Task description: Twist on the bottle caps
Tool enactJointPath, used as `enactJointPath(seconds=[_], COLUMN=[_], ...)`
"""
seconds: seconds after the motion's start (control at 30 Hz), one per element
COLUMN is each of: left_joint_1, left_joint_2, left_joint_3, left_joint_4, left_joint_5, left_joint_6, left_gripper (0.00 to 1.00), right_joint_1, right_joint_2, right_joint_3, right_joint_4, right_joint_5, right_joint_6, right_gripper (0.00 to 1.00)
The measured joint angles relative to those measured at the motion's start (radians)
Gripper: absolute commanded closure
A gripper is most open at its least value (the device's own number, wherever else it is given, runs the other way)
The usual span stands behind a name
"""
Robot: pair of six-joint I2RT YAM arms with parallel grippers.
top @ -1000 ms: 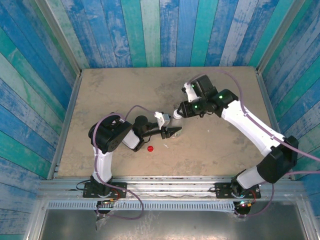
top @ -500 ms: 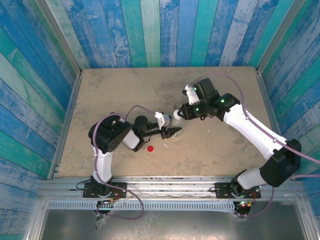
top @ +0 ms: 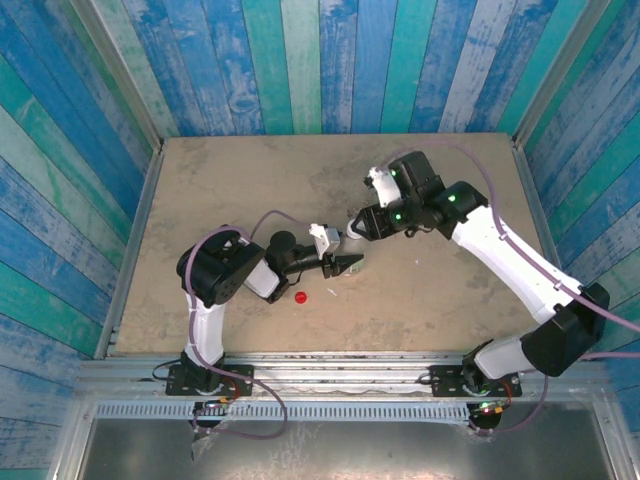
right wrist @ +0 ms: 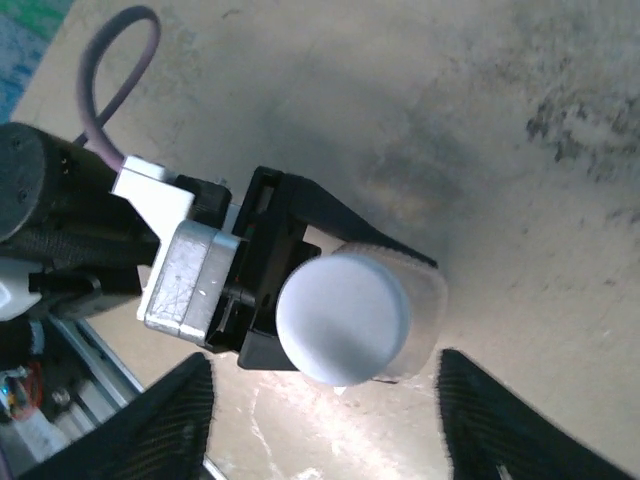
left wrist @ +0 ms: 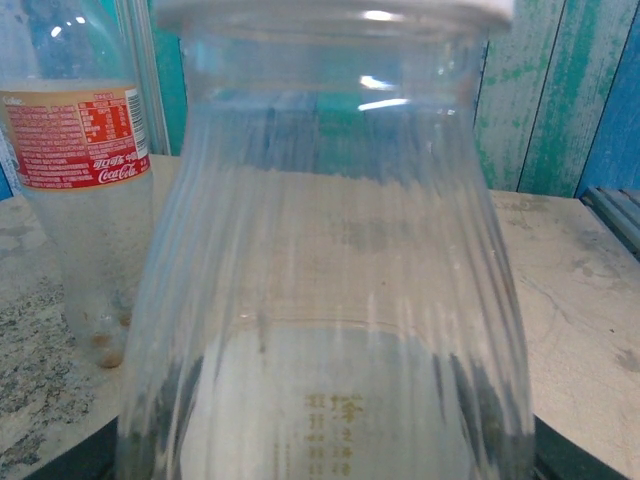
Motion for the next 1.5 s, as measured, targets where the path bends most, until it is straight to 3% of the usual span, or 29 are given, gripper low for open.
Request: enactJointPath(seconds=[0.2, 0.33, 0.53, 0.97, 1.2, 1.5], left_joint_1=[0.000, 0.000, -0.001, -0.001, -0.001, -0.002], left_joint_2=[-0.014, -0.049, -0.100, -0.111, -0.111, -0.115], left_joint_3=[0.030, 0.050, 0.063, 0.084, 0.089, 0.077], left_joint_4=[-0.073, -0.181, -0.329, -0.399, -0.410, -0.394], left_joint_5=[0.085, 0.163, 0.240, 0.283, 0.286, 0.258], left_joint_6=[0.027, 0.062, 0.131, 0.172, 0.177, 0.172], left_gripper=[0.46, 0.45, 0.44, 0.45, 0.45, 0.46], right_joint_1=[0.001, 0.018, 0.062, 0.064, 0.066, 0.069], right_joint_2=[0.075, 0.093, 0.138, 0.268, 0.295, 0.295], right_joint_3=[0.188, 0.221, 0.289, 0.354, 0.354, 0.354], right_joint_4=[-0.200, -0.320, -0.437, -0.514, -0.525, -0.523], right_joint_5=[-0.012, -0.007, 0.021, 0.076, 0.086, 0.083], right_joint_6=[-0.395, -0.665, -0.883, -1.008, -1.018, -0.996], right_gripper=[0.27, 0.25, 0.30, 0.39, 0.59, 0.70])
